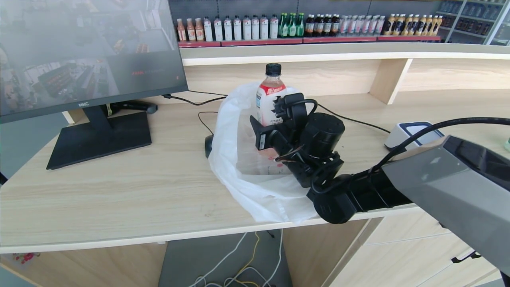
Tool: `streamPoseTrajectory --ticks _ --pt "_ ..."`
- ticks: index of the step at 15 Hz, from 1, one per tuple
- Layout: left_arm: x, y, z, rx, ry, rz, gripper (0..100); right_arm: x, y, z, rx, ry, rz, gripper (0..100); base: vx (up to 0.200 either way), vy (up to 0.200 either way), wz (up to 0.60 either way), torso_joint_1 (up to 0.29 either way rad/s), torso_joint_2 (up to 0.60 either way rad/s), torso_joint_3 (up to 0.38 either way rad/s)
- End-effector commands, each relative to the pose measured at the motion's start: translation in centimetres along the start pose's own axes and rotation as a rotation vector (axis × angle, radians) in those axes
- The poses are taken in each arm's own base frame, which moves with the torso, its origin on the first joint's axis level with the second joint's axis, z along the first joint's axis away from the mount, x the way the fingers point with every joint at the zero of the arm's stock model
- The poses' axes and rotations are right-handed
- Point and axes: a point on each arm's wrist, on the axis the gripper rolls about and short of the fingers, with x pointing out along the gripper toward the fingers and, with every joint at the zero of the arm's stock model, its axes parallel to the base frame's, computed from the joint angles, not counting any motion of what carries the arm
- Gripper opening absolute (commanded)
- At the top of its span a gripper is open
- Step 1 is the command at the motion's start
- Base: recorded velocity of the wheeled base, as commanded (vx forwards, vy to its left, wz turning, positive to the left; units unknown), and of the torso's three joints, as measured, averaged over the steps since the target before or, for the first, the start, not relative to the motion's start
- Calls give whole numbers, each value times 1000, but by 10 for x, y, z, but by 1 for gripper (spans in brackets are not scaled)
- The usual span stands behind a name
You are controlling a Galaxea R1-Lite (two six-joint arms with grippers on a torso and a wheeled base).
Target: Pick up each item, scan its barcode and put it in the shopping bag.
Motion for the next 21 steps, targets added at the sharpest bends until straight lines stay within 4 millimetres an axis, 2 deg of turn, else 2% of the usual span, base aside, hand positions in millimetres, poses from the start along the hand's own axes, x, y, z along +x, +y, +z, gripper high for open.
streamPoseTrajectory --ticks 1,7,8,9,15,17,18,21 --pt "0 0 0 0 0 1 100 0 0 -2 -1 5 1 0 0 0 0 0 0 0" --pt "0 0 0 0 0 1 100 -1 1 0 0 3 0 0 0 0 0 0 0 0" --pt "0 0 0 0 0 0 100 -1 0 2 1 -4 -2 100 0 0 0 0 0 0" --pt "0 0 0 0 0 0 100 -1 0 2 2 -6 -1 100 0 0 0 0 0 0" --pt "0 0 0 -2 0 0 100 -9 -4 33 15 -58 -3 100 0 0 0 0 0 0" --pt "0 0 0 -2 0 0 100 -18 -6 42 7 -53 -8 100 0 0 0 0 0 0" --pt "0 0 0 1 0 0 100 -33 -1 47 7 -36 4 100 0 0 0 0 0 0" --pt "0 0 0 3 0 0 100 -52 -5 62 -8 -39 6 100 0 0 0 0 0 0"
